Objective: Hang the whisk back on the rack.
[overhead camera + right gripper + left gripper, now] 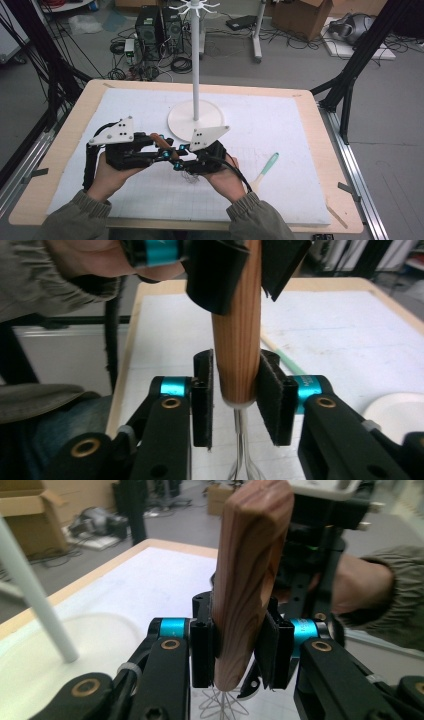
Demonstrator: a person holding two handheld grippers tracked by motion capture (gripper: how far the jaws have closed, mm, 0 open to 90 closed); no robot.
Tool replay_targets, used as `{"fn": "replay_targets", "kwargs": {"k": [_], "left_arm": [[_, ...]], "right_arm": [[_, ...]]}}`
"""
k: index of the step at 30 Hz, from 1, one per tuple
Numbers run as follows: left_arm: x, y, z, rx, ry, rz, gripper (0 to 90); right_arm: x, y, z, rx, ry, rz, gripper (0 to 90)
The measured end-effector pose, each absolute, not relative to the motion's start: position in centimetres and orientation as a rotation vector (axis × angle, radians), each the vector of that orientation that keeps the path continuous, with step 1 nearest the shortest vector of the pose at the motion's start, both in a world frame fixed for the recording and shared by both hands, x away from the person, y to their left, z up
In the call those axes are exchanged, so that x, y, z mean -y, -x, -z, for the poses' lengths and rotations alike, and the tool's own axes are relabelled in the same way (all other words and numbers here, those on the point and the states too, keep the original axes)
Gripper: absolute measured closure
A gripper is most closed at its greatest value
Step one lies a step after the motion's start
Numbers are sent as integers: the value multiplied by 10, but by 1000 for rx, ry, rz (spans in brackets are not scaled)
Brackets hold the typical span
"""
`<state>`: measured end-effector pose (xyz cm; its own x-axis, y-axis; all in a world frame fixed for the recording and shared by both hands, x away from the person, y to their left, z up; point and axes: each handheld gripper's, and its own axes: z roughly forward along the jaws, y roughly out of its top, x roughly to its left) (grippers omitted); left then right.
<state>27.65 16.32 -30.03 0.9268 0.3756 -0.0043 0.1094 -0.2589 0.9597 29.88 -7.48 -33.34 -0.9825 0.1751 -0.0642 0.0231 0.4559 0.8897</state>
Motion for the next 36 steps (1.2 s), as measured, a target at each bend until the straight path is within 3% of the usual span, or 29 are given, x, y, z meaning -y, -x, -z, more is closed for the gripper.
{"fn": "replay_targets", "kwargs": {"k": [9,10,13,21,36], "left_arm": [[-164,-277,299,-385,-1821,-277,705],[-164,-277,299,-391,-1815,-285,691],[-168,-278,299,-412,-1804,-290,536],[-180,-276,304,-452,-1798,-339,410],[-204,-272,322,-545,-1824,-396,256]], "right_arm": [[68,-300,336,-2528,-194,-1543,734],[68,-301,336,-2543,-191,-1560,735],[71,-305,338,-2557,-207,-1613,737],[89,-316,340,-2548,-309,-1715,737],[110,-331,339,-2525,-389,-1774,738]]}}
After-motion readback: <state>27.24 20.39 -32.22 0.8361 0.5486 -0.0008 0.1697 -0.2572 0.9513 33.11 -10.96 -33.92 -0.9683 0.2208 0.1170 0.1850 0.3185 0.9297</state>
